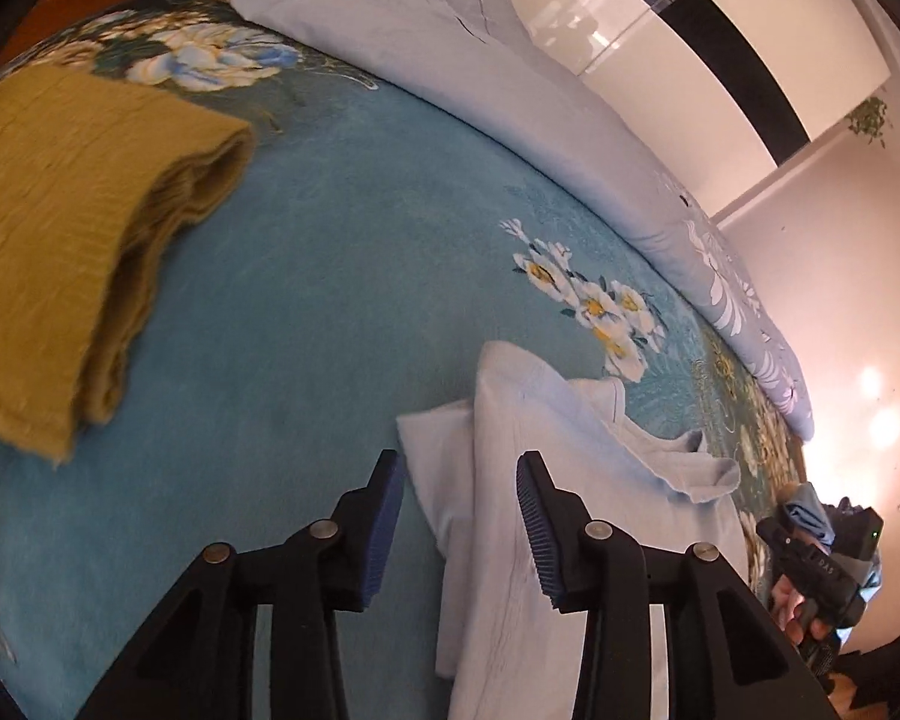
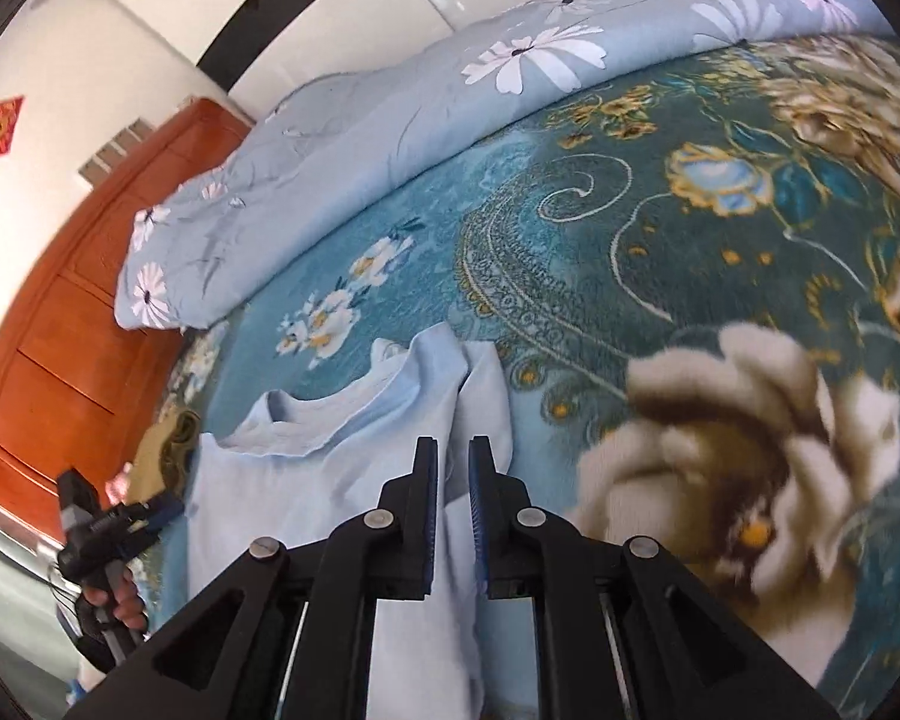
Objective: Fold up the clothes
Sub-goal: 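Grasp the folded shirt edge with both grippers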
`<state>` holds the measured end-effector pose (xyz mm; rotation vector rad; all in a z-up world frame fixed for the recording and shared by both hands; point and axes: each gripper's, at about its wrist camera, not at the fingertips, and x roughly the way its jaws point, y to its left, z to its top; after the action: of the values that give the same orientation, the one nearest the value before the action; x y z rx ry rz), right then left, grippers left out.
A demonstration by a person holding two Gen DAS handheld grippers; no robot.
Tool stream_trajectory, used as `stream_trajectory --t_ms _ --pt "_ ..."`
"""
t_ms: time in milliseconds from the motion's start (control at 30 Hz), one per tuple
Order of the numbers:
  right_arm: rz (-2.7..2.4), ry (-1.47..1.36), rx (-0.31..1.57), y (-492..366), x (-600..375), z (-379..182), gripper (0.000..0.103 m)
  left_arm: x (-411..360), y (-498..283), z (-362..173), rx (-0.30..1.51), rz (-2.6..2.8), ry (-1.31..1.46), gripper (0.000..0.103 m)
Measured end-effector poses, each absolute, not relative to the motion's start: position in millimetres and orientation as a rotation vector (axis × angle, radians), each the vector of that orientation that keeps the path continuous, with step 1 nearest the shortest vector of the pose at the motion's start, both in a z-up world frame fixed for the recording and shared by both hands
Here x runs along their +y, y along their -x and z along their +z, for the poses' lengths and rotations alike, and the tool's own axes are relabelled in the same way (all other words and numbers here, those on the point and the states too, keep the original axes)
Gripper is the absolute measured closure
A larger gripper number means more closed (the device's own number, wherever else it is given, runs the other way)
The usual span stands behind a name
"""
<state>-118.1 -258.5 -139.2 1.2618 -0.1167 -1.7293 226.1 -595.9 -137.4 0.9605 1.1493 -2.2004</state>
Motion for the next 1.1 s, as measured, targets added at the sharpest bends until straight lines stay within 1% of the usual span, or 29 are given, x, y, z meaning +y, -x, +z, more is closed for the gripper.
stream_trajectory --t_ms 67,167,233,333,400,433,500,533,567,667,800,867,933,1100 --pt "-1.725 -1.253 -0.036 133 -280 -143 0.081 -602 -208 -141 1.101 -2.215 -1.013 0.051" --pt "-1.715 -1.238 0.084 155 -312 -148 0.078 -609 -190 -147 1.081 -2.247 -1.061 0.051" --pt "-1.691 -1.221 0.1 160 -325 -150 0.077 -610 -186 -146 1.076 -2.285 -1.057 0.051" --pt "-1.67 -1.194 0.13 161 -340 -151 0.072 -608 -175 -143 1.04 -2.341 -1.071 0.051" --pt "-1.643 -1.189 0.143 159 -349 -152 0.072 -606 -167 -142 0.996 -2.35 -1.089 0.051" --pt "-1.634 -1.19 0.149 157 -352 -152 0.072 -604 -165 -141 0.964 -2.35 -1.087 0.053" --pt "-1.62 -1.203 0.161 152 -357 -153 0.072 -601 -162 -140 0.902 -2.346 -1.087 0.07" --pt "-1.613 -1.212 0.161 150 -357 -153 0.08 -600 -162 -140 0.898 -2.349 -1.086 0.088" --pt "-1.608 -1.218 0.16 148 -357 -152 0.098 -600 -163 -140 0.911 -2.356 -1.083 0.096" --pt "-1.598 -1.221 0.147 142 -355 -147 0.1 -599 -165 -132 0.908 -2.385 -1.054 0.098" --pt "-1.662 -1.149 0.045 150 -339 -120 0.1 -605 -168 -114 0.962 -2.458 -0.975 0.098" --pt "-1.683 -1.142 0.024 158 -336 -114 0.101 -609 -163 -111 0.932 -2.447 -0.967 0.098" --pt "-1.701 -1.174 0.029 165 -339 -120 0.101 -616 -156 -120 0.929 -2.405 -0.996 0.098" --pt "-1.716 -1.302 0.025 177 -347 -155 0.1 -626 -143 -155 0.952 -2.311 -1.108 0.098"
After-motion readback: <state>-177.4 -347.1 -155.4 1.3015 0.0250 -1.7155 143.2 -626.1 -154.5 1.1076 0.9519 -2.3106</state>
